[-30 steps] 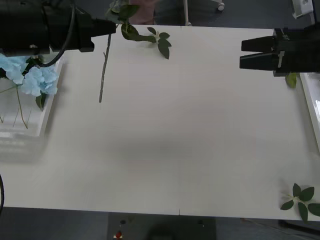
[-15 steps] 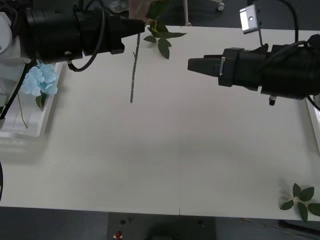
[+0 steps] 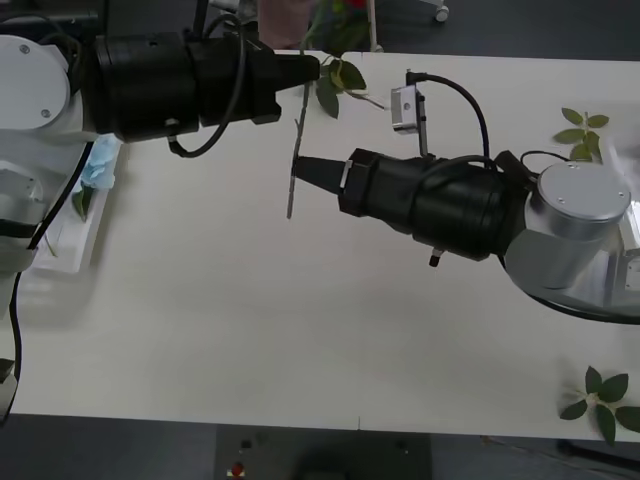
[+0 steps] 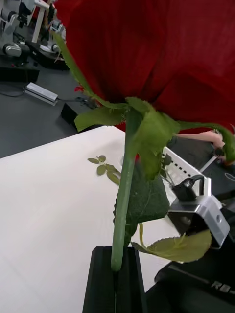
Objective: Put the red flowers into the right box and the blue flowers into the left box
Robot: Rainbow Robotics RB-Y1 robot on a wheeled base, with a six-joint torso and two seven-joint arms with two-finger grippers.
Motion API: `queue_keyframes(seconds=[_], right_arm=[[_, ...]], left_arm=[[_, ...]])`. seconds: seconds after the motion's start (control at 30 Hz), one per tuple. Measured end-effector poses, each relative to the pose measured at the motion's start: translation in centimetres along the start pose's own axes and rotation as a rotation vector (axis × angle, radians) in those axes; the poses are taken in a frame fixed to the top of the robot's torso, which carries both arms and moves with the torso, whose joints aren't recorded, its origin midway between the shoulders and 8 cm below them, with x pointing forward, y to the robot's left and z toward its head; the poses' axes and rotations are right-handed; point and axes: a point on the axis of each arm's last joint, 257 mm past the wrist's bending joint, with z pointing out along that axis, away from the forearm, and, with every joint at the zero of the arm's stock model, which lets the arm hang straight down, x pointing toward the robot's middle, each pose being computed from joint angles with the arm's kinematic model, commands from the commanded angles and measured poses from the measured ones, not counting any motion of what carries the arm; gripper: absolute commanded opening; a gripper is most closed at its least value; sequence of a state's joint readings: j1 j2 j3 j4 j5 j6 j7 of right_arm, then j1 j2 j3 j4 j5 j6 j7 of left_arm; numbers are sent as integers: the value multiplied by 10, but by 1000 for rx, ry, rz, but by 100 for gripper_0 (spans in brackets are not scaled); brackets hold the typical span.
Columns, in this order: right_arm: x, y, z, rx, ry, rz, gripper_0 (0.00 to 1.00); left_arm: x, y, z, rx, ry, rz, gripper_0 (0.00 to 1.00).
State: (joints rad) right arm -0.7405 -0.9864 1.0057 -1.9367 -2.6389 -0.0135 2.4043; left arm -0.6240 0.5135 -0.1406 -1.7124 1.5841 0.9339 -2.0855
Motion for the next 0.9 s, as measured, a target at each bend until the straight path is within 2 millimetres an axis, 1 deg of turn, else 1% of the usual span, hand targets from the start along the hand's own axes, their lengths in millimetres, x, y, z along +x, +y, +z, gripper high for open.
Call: queue_keyframes(seconds=[0.07,0.17,0.33,0.37,0.4,0.43,0.47,0.9], right_arm=[[1,5,7,-8,-13,17,100],[4,8,18,-16,-25,42,100],[9,5,34,-19,-34,75,100],[10,4,37,-19,-36,80,98],[11,2,39,-16,-37,86,63],[12,1,41,-14,-39,90,42],[12,0,43,-13,-40,93,0],[13,-2,44,-9,-42,93,0]], left_arm=[[0,-1,2,1,-2,0,0],[0,-1,2,2,-2,-1,0],[0,-1,2,2,-2,-1,0],[0,-1,2,2,-2,-1,0],[0,-1,2,2,-2,-1,0],[0,-1,2,2,-2,-1,0],[0,-1,2,2,-2,-1,0],[0,-1,2,2,-2,-1,0]])
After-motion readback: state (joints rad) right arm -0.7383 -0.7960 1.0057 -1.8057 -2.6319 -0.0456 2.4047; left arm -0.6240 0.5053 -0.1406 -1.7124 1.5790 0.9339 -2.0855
